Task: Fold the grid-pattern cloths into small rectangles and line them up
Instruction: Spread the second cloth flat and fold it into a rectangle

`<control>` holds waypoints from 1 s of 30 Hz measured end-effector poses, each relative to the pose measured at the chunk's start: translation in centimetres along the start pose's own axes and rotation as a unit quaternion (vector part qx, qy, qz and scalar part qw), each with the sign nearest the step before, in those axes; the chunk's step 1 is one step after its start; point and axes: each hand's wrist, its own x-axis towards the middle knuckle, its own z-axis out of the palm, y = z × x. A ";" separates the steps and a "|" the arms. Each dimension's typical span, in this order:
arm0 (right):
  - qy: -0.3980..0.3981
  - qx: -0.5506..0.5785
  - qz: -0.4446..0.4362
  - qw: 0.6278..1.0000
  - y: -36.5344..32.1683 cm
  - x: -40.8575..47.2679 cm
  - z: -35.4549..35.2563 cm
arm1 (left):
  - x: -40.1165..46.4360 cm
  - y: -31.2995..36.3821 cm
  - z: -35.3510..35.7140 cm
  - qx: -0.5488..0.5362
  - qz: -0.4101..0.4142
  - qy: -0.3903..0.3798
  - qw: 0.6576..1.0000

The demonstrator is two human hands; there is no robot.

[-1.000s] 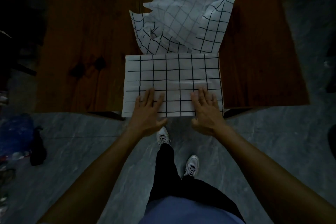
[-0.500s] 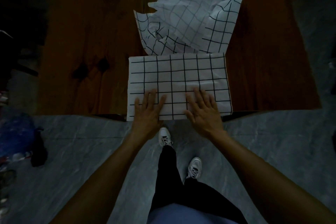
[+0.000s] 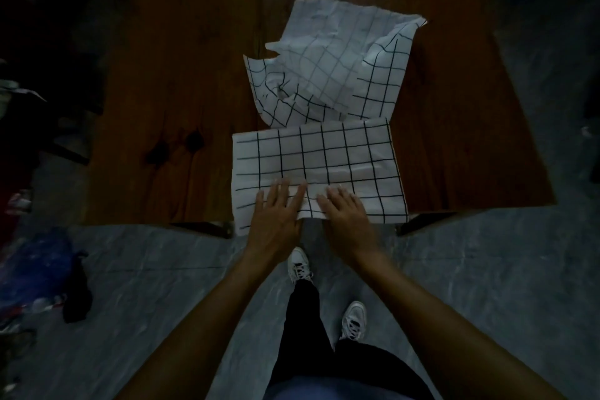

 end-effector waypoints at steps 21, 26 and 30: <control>0.037 0.194 -0.024 0.980 2.1 2.7 -17.5 | -0.4 5.9 -12.5 -0.283 -0.026 0.162 0.945; 0.034 0.202 -0.044 0.978 2.6 2.9 -21.3 | 2.1 6.0 -12.4 -0.434 -0.167 0.119 0.877; 0.040 0.202 -0.033 0.978 3.2 4.0 -23.4 | 5.1 6.1 -12.4 -0.499 -0.286 -0.003 0.818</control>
